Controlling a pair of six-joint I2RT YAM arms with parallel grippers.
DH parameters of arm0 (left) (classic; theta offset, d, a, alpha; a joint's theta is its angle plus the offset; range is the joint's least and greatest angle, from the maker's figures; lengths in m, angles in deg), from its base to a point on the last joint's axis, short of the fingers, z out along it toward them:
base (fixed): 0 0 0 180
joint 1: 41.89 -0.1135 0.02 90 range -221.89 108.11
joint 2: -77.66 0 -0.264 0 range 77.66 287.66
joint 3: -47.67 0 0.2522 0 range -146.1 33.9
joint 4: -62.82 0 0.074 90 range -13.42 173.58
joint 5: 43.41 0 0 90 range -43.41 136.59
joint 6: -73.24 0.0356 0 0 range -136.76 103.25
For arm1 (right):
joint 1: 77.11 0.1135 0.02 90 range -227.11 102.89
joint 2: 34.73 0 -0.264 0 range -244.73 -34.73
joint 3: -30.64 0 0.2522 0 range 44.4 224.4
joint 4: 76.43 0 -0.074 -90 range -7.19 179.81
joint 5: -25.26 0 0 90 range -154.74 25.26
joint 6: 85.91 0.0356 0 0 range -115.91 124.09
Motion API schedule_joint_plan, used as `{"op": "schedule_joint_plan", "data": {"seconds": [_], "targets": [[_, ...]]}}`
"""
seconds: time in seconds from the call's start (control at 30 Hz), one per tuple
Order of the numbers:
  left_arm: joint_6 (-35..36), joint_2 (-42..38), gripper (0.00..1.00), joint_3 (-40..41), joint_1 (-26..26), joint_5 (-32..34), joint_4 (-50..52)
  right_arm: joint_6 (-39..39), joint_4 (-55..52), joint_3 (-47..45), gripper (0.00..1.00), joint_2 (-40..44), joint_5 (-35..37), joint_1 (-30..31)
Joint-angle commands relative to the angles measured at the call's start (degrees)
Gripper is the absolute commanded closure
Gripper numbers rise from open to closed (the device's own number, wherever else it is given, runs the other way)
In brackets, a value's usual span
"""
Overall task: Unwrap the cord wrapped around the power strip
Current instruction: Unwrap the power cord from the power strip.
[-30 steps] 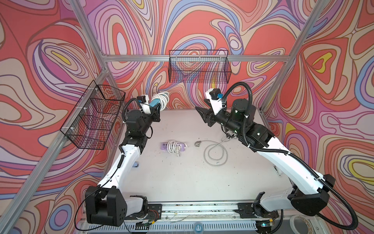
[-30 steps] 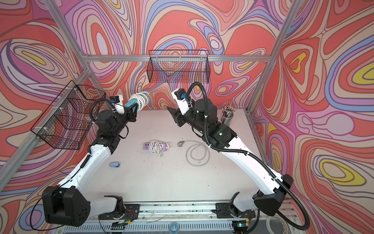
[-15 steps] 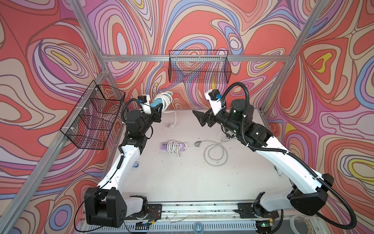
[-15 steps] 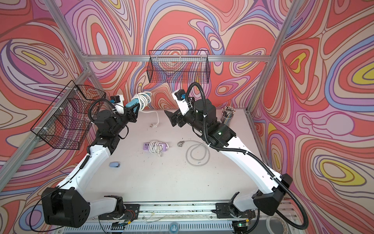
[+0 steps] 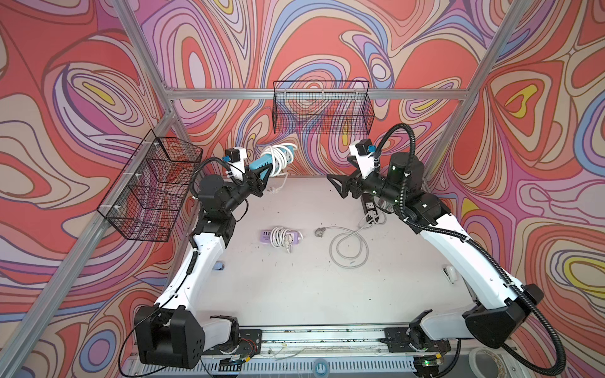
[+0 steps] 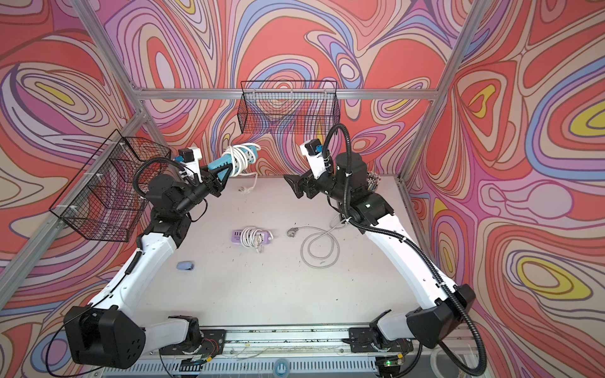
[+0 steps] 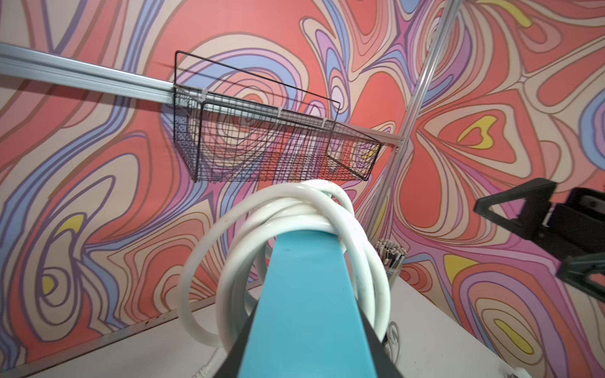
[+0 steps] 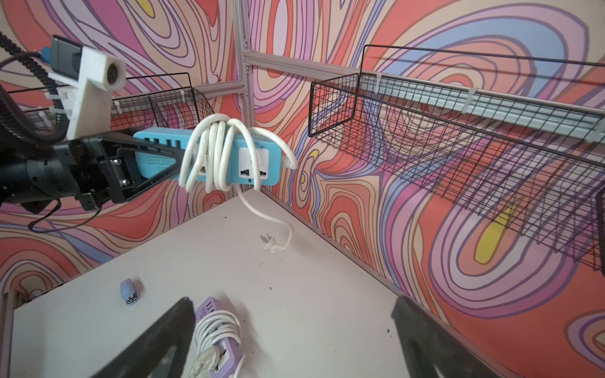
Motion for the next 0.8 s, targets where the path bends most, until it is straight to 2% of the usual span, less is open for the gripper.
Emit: {"op": "schedule_joint_plan", "data": {"seconds": [0.0,0.3,0.77], "targets": [[-3.0,-0.7,1.0,-4.0,0.2,-7.7,-8.7,-2.7,0.3,-2.5,0.02,0.8,-7.7,-1.1],[-8.7,0.4,1.0,-6.8,0.2,-16.0,-11.9,-5.3,9.0,-9.1,0.02,0.7,-19.1,-2.6],[-13.8,1.1,1.0,-8.4,1.1,-21.2,-15.8,-5.1,15.4,-8.2,0.02,-3.9,-25.9,-2.6]]}}
